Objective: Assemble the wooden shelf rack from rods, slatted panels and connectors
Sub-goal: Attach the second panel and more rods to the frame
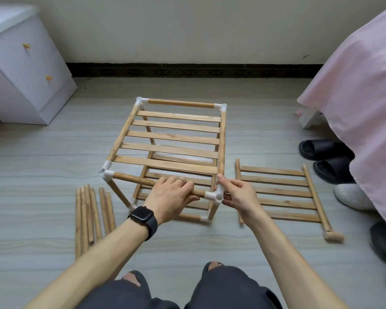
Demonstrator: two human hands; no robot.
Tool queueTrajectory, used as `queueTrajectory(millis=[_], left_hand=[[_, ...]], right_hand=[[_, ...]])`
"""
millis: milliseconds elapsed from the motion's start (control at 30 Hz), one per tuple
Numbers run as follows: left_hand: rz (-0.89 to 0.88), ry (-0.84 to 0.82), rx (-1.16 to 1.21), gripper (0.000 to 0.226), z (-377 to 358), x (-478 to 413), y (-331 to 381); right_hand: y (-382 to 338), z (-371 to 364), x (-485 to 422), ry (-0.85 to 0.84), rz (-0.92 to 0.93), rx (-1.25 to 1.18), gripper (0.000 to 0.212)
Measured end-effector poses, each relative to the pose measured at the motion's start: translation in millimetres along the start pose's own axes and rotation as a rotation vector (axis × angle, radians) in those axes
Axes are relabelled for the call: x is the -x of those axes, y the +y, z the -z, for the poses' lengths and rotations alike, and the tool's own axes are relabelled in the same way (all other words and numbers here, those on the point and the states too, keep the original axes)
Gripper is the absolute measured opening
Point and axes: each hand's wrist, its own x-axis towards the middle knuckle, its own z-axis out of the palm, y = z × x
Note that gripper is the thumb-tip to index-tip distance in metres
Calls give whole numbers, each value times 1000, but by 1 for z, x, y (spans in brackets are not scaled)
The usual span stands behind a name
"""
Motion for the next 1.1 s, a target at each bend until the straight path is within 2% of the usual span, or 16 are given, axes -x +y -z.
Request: queueTrajectory(millis=[133, 233, 367, 600, 733, 967, 1100], left_hand=[[1, 25, -46, 52, 2, 3, 0], [3, 82, -45, 49, 3, 6, -1], [51, 20, -35, 56, 8, 7, -5], [58, 50, -39, 52, 5, 13, -23], [52, -11, -28, 54, 2, 17, -41], [32, -142, -45, 47, 20, 24, -69], [25, -127, 72, 63, 27, 41, -49]], right_hand=[[2, -4, -3, 26, 80, 81, 31], [4, -12, -7, 67, 86, 177, 35], [3, -21, -13, 13, -30, -8, 29], [-5, -31, -18, -256, -186, -166, 29], [-1, -32, -18, -400, -219, -272, 30], [16, -67, -7, -347, -205, -543, 22], [32, -93, 11, -396, -177, -644, 31]])
